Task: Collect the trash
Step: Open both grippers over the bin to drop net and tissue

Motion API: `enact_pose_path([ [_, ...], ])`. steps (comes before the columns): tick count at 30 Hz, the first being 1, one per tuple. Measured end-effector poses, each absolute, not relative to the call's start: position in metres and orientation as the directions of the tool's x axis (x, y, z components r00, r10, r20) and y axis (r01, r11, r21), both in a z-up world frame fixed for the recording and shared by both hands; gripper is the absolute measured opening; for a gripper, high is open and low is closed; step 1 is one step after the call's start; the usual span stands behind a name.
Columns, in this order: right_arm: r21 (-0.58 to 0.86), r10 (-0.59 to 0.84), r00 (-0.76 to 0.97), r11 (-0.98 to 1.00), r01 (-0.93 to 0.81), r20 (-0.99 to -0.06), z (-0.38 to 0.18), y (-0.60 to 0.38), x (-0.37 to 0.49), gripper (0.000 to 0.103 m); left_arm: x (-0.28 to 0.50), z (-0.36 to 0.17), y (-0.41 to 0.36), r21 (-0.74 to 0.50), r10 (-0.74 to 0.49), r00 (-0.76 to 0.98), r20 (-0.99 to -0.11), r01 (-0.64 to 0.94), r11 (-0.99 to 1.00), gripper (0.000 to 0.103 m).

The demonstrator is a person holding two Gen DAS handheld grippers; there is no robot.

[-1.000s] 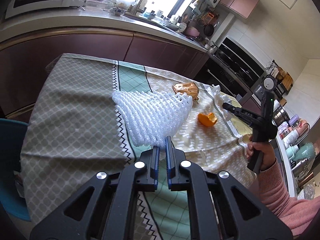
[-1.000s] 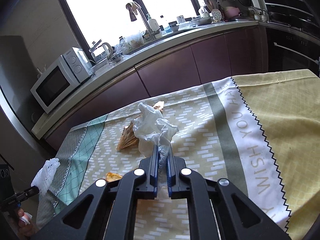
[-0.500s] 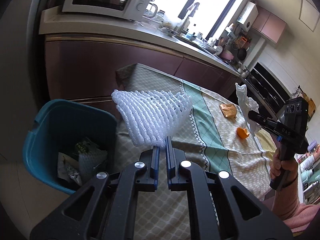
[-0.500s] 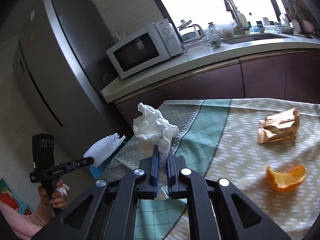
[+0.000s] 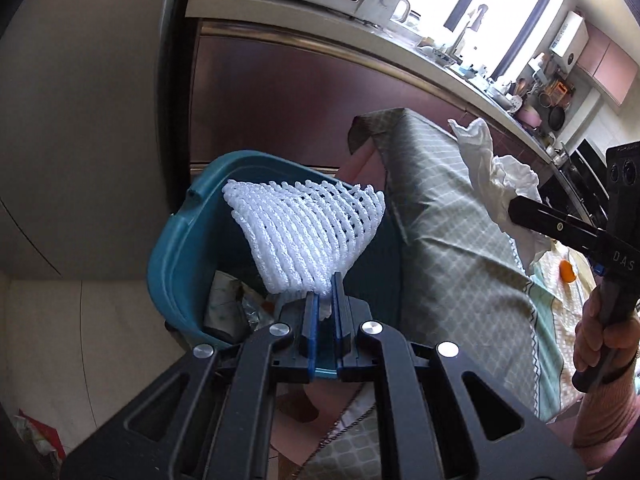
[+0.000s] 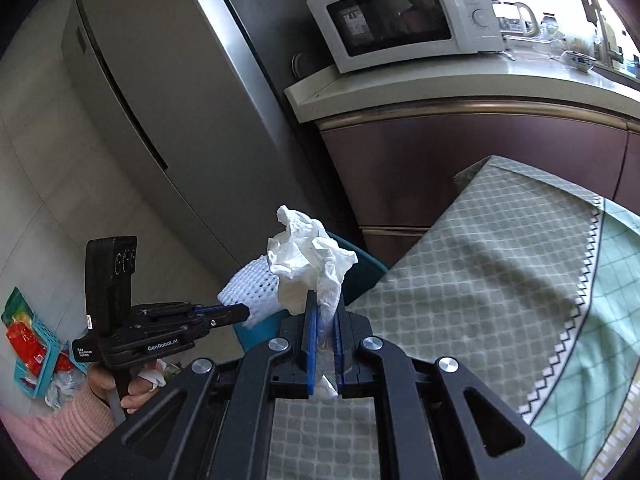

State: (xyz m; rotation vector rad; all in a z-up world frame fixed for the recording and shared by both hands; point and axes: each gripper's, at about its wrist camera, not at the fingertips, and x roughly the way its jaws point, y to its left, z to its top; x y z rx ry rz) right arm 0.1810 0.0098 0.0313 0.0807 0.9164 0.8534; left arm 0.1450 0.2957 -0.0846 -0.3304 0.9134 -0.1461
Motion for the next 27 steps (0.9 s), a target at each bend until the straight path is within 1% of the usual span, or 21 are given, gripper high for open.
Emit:
enact_pose_path([
  [7, 0.367, 0.628, 0.252, 0.684, -0.630, -0.737, 0.007, 0.067, 0.196, 0.007, 0.158, -0.115, 0.307, -0.322, -0.233, 0.557, -0.797, -0.065, 0.945, 0.007],
  [15, 0.348, 0.563, 0.215, 0.722, -0.598, -0.798, -0.023, 0.101, 0.218, 0.014, 0.167, -0.142, 0.309, -0.336, -0.245, 0.505, -0.828, -0.095, 0.937, 0.009],
  [16, 0.352, 0.559, 0.207, 0.725, -0.592, -0.803, -0.026, 0.103, 0.219, 0.021, 0.168, -0.145, 0.309, -0.334, -0.244, 0.504, -0.828, -0.095, 0.938, 0.011],
  [17, 0.351, 0.557, 0.210, 0.728, -0.589, -0.804, -0.029, 0.102, 0.219, 0.022, 0.168, -0.145, 0.308, -0.334, -0.244, 0.505, -0.828, -0.094, 0.938, 0.012],
  [18, 0.349, 0.559, 0.216, 0.728, -0.590, -0.801, -0.030, 0.099, 0.218, 0.022, 0.169, -0.146, 0.308, -0.337, -0.247, 0.505, -0.827, -0.094, 0.937, 0.014],
  [19, 0.356, 0.564, 0.213, 0.726, -0.589, -0.798, -0.030, 0.098, 0.217, 0.022, 0.169, -0.147, 0.307, -0.339, -0.248, 0.509, -0.824, -0.093, 0.936, 0.019],
  [22, 0.366, 0.575, 0.221, 0.725, -0.584, -0.787, -0.028, 0.093, 0.217, 0.023, 0.167, -0.147, 0.305, -0.325, -0.236, 0.522, -0.820, -0.086, 0.942, 0.027],
  [27, 0.384, 0.595, 0.225, 0.718, -0.580, -0.772, -0.025, 0.076, 0.212, 0.024, 0.166, -0.140, 0.301, -0.317, -0.223, 0.538, -0.813, -0.089, 0.944, 0.028],
])
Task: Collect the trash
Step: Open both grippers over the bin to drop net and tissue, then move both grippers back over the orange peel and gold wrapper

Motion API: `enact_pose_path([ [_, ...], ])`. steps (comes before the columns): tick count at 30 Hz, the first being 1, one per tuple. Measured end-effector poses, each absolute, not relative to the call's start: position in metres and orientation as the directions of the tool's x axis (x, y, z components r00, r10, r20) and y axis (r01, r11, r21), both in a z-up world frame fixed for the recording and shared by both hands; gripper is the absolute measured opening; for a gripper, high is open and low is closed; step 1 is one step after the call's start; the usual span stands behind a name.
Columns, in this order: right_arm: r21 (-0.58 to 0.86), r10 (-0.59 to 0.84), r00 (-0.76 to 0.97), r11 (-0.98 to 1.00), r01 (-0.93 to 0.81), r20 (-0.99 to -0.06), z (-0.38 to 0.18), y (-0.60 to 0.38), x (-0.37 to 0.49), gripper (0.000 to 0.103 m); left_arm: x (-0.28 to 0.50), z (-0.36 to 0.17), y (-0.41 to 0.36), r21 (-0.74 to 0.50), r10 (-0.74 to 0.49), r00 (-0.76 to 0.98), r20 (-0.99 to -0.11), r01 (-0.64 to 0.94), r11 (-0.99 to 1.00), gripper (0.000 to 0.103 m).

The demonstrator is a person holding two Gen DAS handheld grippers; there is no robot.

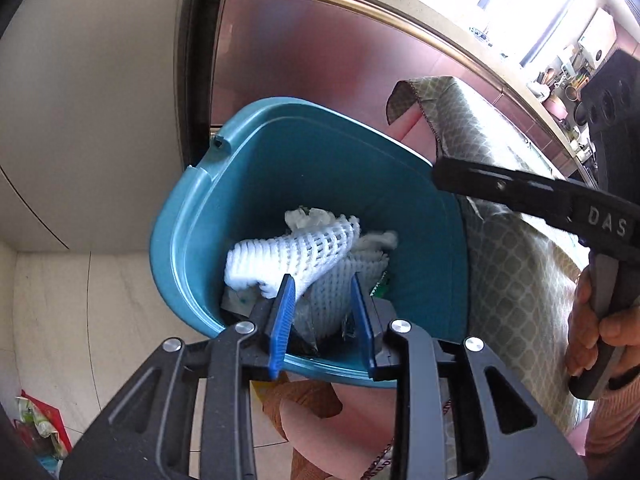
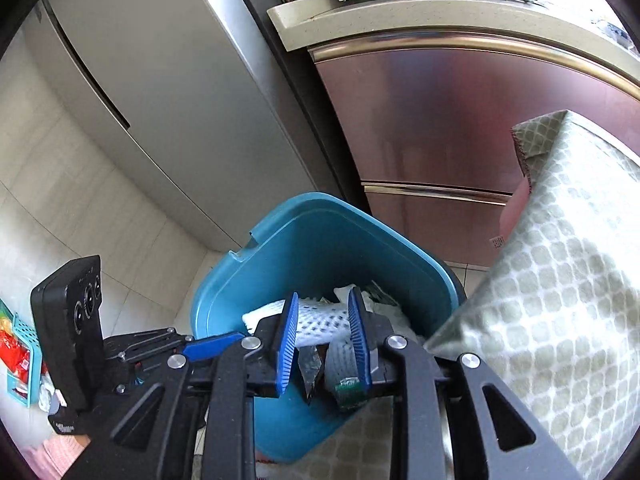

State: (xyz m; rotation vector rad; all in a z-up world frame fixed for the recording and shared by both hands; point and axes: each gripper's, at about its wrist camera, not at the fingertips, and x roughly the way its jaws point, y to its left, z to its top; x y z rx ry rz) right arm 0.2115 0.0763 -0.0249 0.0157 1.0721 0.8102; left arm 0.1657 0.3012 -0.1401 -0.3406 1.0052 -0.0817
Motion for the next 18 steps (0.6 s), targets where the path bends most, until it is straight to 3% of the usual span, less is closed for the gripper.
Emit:
enact_pose_path([
  [8, 0.413, 0.643, 0.249, 0.694, -0.590, -0.725, -0.008, 0.039, 0.193, 0.027, 0.157, -0.115, 0.291, -0.321, -0.232, 0.594, -0.770, -0.048, 0.946, 0.028],
  [18, 0.442, 0.666, 0.380, 0.726, -0.527, -0.642, 0.022, -0.055, 0.160, 0.030, 0.145, -0.067, 0.226, -0.326, -0.355, 0.656, -0.666, 0.172, 0.930, 0.035],
])
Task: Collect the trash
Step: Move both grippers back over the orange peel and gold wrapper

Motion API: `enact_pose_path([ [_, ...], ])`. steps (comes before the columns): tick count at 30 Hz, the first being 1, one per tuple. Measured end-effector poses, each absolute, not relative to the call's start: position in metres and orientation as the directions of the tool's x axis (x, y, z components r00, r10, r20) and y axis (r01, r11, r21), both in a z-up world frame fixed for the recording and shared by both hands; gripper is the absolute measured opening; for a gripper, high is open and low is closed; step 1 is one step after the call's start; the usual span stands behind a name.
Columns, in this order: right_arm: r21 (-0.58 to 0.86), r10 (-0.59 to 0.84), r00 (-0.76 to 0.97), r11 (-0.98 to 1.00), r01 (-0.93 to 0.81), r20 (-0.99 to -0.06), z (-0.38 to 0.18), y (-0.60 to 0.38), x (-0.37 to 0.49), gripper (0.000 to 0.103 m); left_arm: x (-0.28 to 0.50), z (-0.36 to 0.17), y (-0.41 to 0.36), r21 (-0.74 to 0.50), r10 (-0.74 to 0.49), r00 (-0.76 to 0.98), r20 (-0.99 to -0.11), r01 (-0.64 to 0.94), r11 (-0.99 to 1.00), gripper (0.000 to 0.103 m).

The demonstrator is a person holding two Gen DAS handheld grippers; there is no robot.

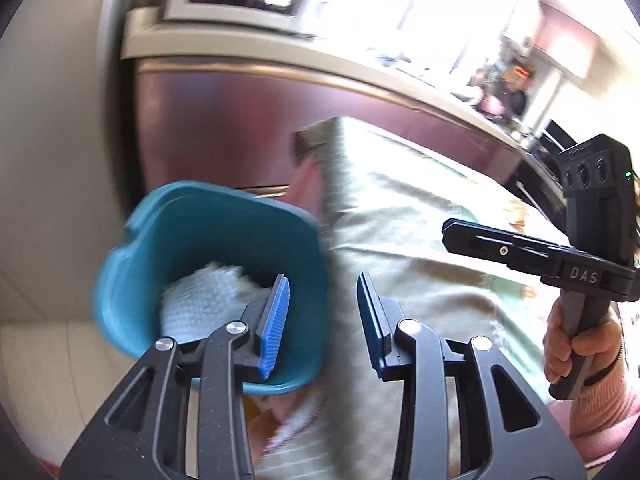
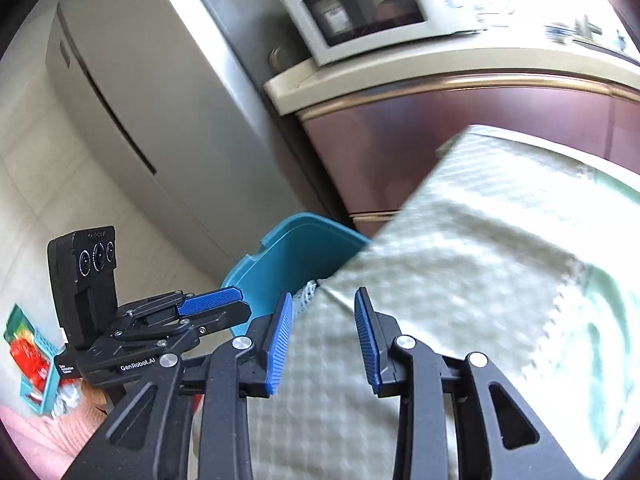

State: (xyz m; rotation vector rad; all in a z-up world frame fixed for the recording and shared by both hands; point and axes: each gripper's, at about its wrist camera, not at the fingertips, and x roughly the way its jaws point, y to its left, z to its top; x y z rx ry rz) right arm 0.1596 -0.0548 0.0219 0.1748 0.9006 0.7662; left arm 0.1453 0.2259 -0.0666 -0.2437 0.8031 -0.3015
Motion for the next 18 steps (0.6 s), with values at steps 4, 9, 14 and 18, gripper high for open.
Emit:
enact_pose_path([
  [4, 0.432, 0.638, 0.446, 0.763, -0.481, -0.628, 0.029, -0.095, 0.148, 0.032, 0.148, -0.055, 0.184, -0.323, -0.415, 0.638, -0.648, 0.263, 0.909, 0.037],
  [9, 0.407, 0.556, 0.549, 0.831, -0.379, -0.625, 0.036, -0.163, 0.129, 0.032, 0.160, -0.048, 0.122, -0.341, -0.502, 0.579, -0.642, 0.371, 0.864, 0.037],
  [14, 0.389, 0.458, 0.632, 0.885, -0.256, -0.625, 0.038, -0.233, 0.117, 0.032, 0.167, -0.050, 0.049, -0.365, -0.580, 0.488, -0.652, 0.469, 0.804, 0.037],
  [18, 0.387, 0.391, 0.677, 0.907, -0.168, -0.623, 0.035, -0.282, 0.120, 0.033, 0.175, -0.055, -0.010, -0.375, -0.617, 0.412, -0.671, 0.529, 0.761, 0.037],
])
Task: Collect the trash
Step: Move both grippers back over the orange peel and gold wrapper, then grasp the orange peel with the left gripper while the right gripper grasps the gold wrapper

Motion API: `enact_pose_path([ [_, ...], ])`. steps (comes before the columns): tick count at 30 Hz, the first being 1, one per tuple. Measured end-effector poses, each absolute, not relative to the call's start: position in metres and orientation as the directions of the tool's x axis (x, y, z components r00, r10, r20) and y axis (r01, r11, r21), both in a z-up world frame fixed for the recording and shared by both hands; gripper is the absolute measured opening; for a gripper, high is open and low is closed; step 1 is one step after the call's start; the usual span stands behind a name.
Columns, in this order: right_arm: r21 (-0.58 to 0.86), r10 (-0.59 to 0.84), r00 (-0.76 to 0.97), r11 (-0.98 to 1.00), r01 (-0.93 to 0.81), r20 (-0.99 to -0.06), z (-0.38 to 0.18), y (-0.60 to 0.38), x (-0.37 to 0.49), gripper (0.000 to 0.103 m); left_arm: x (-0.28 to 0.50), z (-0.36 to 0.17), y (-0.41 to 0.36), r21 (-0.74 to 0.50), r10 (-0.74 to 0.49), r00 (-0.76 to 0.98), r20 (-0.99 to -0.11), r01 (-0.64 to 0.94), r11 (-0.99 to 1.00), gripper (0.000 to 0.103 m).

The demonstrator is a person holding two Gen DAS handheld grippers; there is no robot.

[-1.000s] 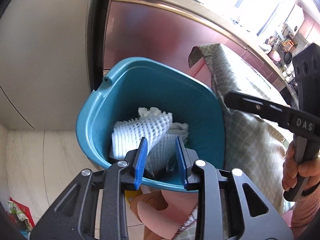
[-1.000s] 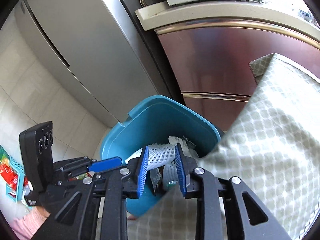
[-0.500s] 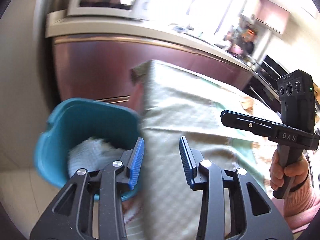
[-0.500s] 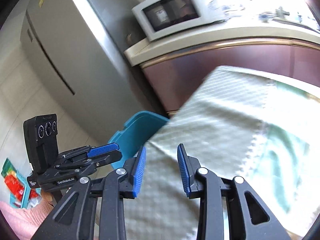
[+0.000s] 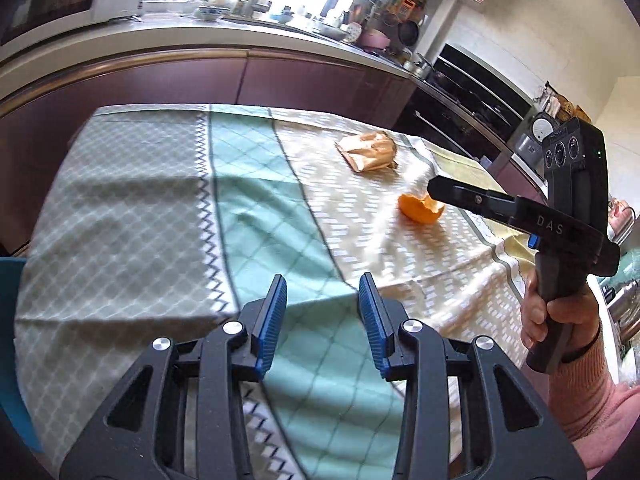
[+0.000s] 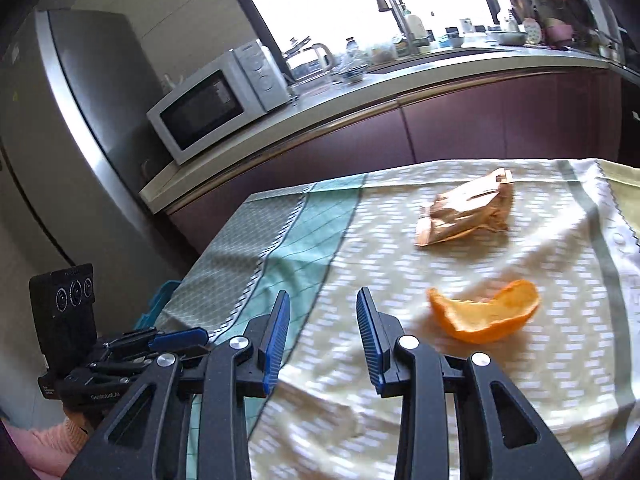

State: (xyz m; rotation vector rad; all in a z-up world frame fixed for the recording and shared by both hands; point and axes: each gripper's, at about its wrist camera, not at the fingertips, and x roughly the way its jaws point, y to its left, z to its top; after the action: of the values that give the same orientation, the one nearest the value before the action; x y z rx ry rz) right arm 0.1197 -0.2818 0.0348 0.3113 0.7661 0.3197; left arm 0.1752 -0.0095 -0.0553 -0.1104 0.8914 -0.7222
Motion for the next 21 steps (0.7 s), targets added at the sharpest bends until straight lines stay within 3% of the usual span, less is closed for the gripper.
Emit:
enact_pose_path([
  [15, 0.411, 0.311, 0.706, 0.911, -0.030, -0.636, 0.015, -0.375, 0.180, 0.033, 0.221, -0.061, -0.151, -0.478, -0.687, 0.245, -0.684, 0.560, 0.676, 0.043],
  [21, 0.413, 0.301, 0.692, 0.911, -0.004, -0.657, 0.004, -0.386, 0.211, 0.040, 0.238, -0.075, -0.178, -0.486, -0.662, 0.223, -0.715, 0.522, 0.701, 0.044],
])
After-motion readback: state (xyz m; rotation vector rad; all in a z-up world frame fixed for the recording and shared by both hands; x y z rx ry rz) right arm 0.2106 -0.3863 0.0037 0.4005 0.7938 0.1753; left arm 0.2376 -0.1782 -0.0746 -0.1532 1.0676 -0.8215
